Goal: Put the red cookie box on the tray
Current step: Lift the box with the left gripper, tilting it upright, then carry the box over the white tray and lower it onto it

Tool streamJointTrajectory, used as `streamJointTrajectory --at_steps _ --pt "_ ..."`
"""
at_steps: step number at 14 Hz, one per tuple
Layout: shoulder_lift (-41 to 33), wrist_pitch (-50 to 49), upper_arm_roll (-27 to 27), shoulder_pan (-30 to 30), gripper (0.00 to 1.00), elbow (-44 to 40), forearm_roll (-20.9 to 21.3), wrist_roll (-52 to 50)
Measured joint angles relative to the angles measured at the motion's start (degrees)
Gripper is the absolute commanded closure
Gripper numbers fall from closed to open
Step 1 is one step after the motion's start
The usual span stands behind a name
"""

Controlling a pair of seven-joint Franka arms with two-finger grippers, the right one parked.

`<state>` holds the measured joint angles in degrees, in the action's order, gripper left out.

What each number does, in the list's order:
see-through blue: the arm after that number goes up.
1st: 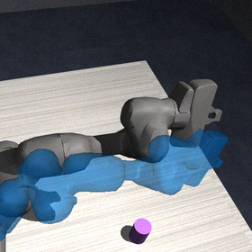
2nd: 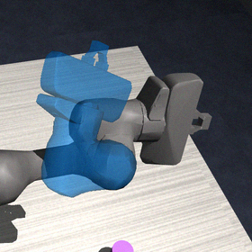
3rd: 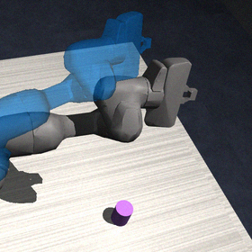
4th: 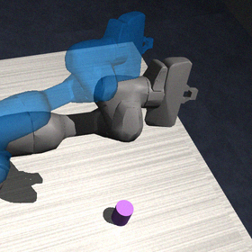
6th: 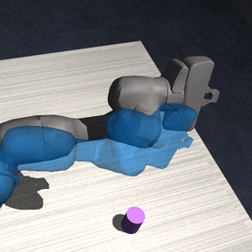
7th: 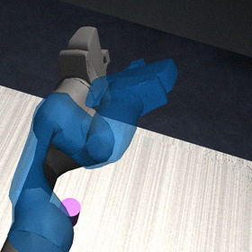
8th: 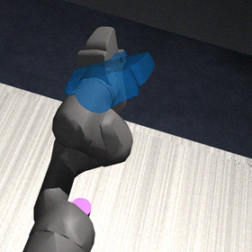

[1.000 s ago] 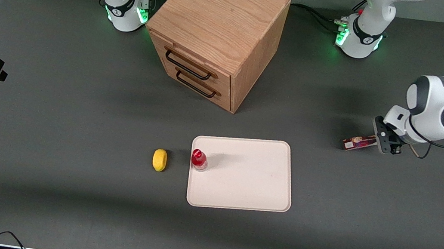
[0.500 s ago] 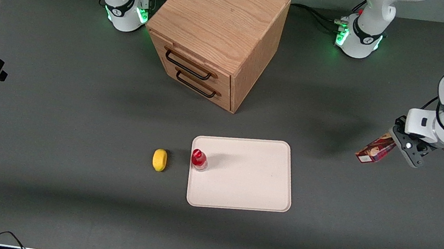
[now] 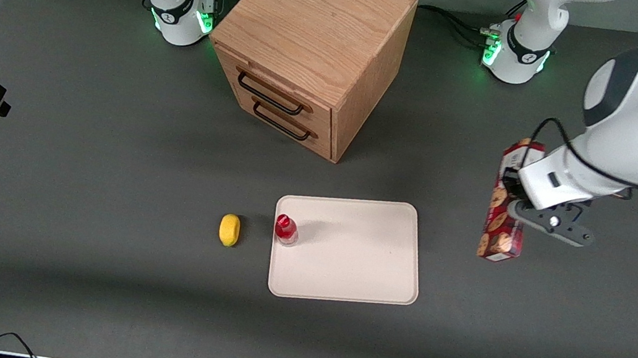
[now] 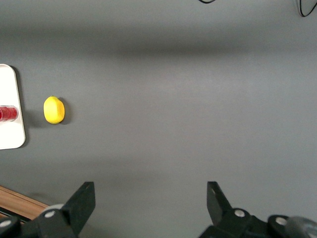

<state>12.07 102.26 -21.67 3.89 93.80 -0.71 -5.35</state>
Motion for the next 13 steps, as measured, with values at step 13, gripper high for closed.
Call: streamJointTrajectory --at_steps 13 --pt "34.0 18.6 -0.4 -11.0 1.0 -16.5 14.7 -23.9"
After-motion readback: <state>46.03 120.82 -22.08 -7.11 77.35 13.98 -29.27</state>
